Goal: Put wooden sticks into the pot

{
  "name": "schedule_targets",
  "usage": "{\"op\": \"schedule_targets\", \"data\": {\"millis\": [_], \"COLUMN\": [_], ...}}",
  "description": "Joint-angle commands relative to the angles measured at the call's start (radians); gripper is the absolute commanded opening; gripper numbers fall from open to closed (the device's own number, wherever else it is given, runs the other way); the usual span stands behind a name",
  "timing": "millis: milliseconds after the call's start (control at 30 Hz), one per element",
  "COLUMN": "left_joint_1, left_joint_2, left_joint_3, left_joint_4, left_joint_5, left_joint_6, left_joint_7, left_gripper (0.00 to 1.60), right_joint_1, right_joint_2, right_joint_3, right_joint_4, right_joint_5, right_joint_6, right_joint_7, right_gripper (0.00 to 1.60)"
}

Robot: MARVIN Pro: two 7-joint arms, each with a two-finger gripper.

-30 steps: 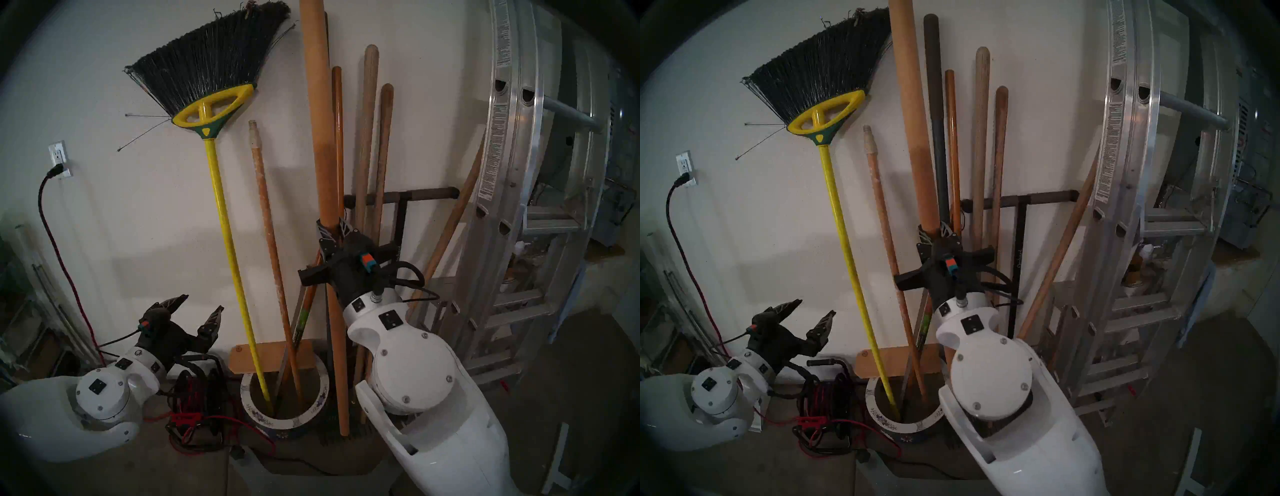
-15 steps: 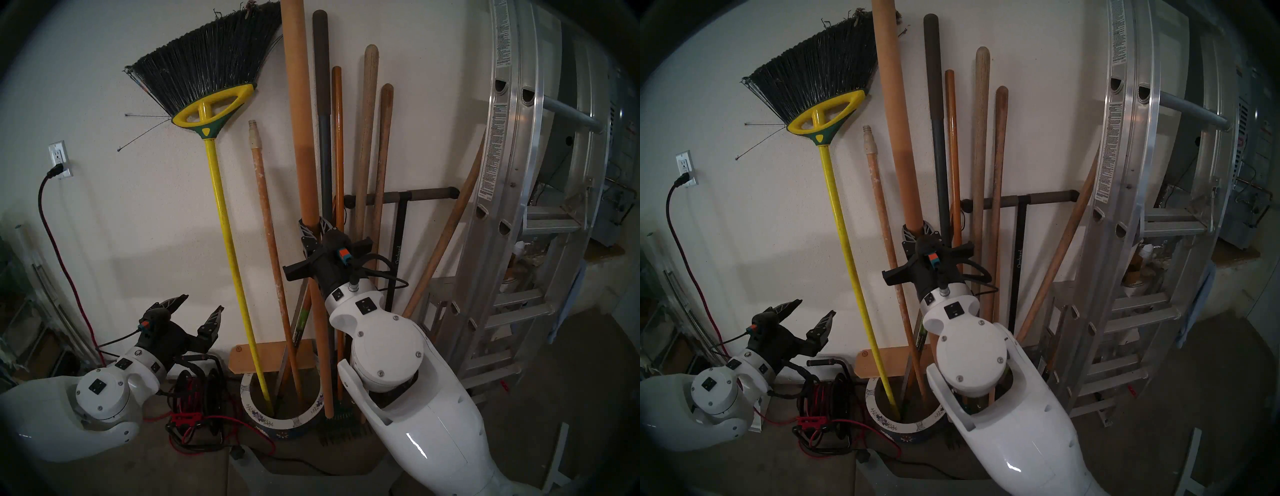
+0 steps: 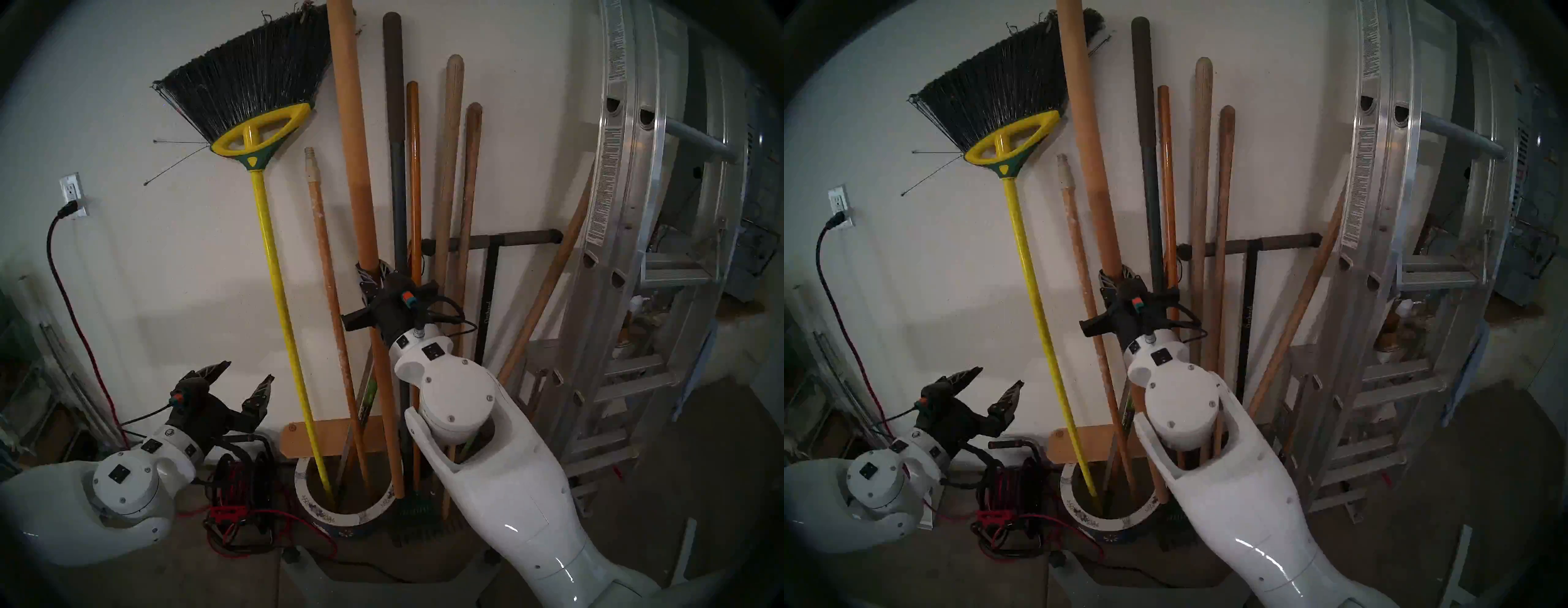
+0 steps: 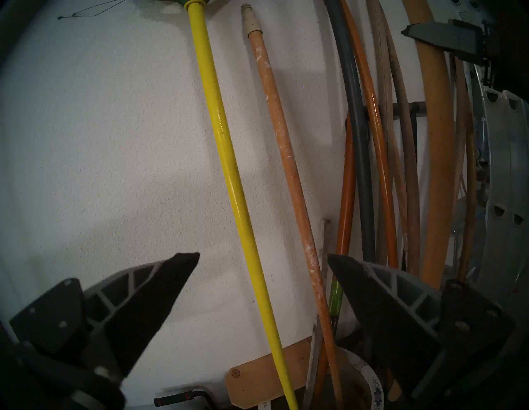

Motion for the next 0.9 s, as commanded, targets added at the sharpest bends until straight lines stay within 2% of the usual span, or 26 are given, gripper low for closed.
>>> {"op": "schedule_targets", "data": {"millis": [0, 367, 600, 867], "left_joint_1": [0.0, 0.0, 0.0, 0.001], "left_joint_2": [0.0, 0.0, 0.001, 0.001], "left_joint_3": [-0.002, -0.002, -0.002, -0.003], "left_joint_4": [-0.004, -0.004, -0.004, -0.004], "left_joint_5": [-0.001, -0.001, -0.001, -0.002], "left_joint_6": [-0.002, -0.002, -0.002, -0.003], "left_joint_7": [-0.001, -0.001, -0.001, -0.001], "left_gripper": [1.6, 1.6, 1.6, 1.6], "right_joint_1": [0.107, 0.129, 0.114, 0.06], "right_joint_2": [-0.055, -0.078, -0.077, -0.074], "right_joint_3": [0.001, 0.002, 0.002, -0.023], "right_joint_4": [0.058, 0.109, 0.111, 0.122], "right_joint_5": [0.014, 0.025, 0.022, 0.027], "right_joint_6": [-0.092, -0.163, -0.194, -0.232], "right_joint_7": [0.021, 0.028, 0.016, -0.003], "right_gripper": [0.0, 0.0, 0.0, 0.0]}}
